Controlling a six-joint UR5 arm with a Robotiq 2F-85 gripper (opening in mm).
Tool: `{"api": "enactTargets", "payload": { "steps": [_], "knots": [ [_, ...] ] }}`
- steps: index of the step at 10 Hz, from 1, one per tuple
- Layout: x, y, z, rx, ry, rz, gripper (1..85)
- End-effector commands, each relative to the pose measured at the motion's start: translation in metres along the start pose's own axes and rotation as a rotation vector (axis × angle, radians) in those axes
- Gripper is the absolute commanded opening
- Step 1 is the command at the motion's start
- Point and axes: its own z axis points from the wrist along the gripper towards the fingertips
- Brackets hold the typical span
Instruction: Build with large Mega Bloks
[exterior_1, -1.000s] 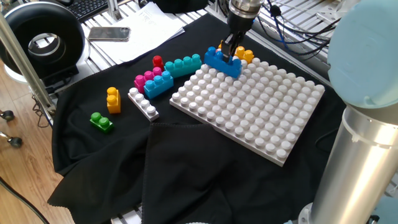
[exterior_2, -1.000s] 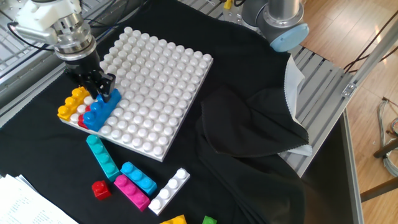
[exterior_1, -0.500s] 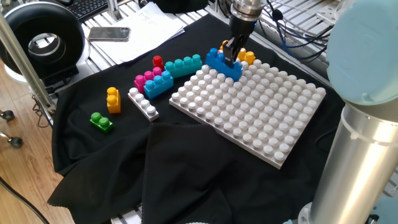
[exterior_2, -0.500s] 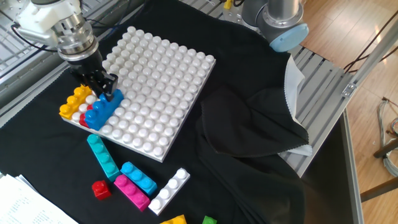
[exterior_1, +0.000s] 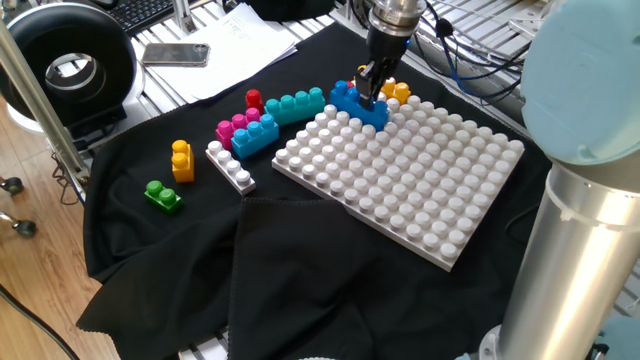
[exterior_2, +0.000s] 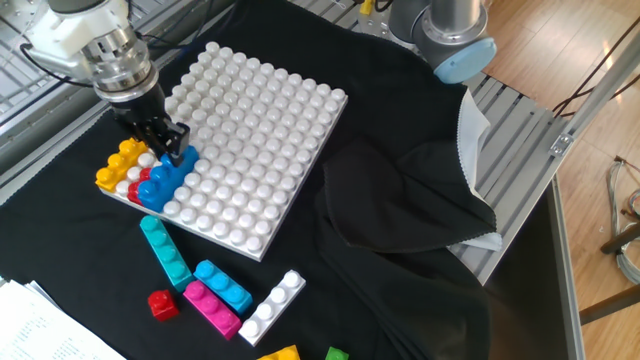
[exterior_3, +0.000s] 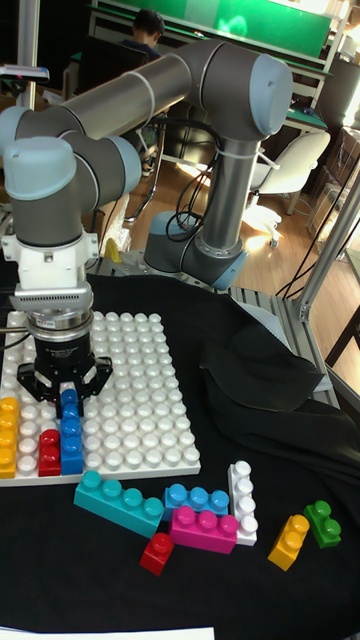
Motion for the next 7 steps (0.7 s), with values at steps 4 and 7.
{"api": "enactTargets", "payload": {
  "steps": [4,7],
  "knots": [
    [-0.0001,0.0041,0.0032,-0.025,-0.014,0.043,2.0],
    [-0.0006,-0.0032,0.0031,-0.016,-0.029,0.015,6.0]
  ]
}}
